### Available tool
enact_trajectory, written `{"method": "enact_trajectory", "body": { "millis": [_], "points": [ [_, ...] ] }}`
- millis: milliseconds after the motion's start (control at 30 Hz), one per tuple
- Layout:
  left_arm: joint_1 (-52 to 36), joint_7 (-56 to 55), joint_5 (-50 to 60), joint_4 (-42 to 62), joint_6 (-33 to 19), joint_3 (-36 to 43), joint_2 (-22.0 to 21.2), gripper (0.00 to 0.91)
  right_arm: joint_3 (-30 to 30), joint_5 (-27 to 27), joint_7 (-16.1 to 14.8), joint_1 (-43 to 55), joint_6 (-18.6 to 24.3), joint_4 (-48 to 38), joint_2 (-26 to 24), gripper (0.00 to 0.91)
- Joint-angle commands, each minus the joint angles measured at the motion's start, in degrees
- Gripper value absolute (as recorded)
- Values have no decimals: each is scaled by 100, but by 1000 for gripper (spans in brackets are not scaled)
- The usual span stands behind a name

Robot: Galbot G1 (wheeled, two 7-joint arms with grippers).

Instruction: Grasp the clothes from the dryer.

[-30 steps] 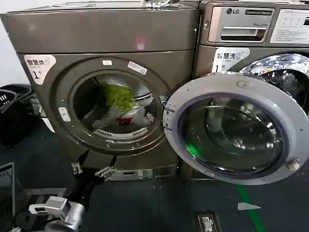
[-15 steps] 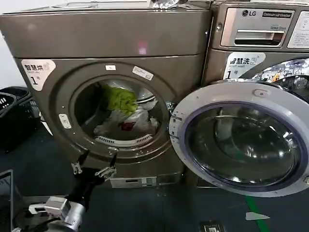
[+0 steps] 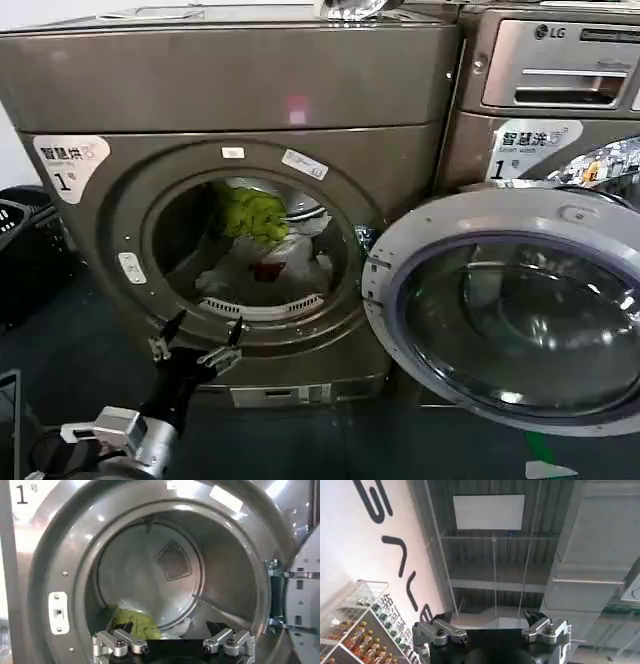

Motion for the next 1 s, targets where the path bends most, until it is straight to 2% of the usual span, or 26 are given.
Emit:
{"method": "enact_trajectory", "body": {
  "millis": [33,1000],
  "points": [
    [-4,5,6,14,3,6,1,907,0,1,1,1,9,1,0,907],
    [-48,16,9,66,2,20,13,907,-79,-9,-43,65,21,23,14,907]
  ]
}}
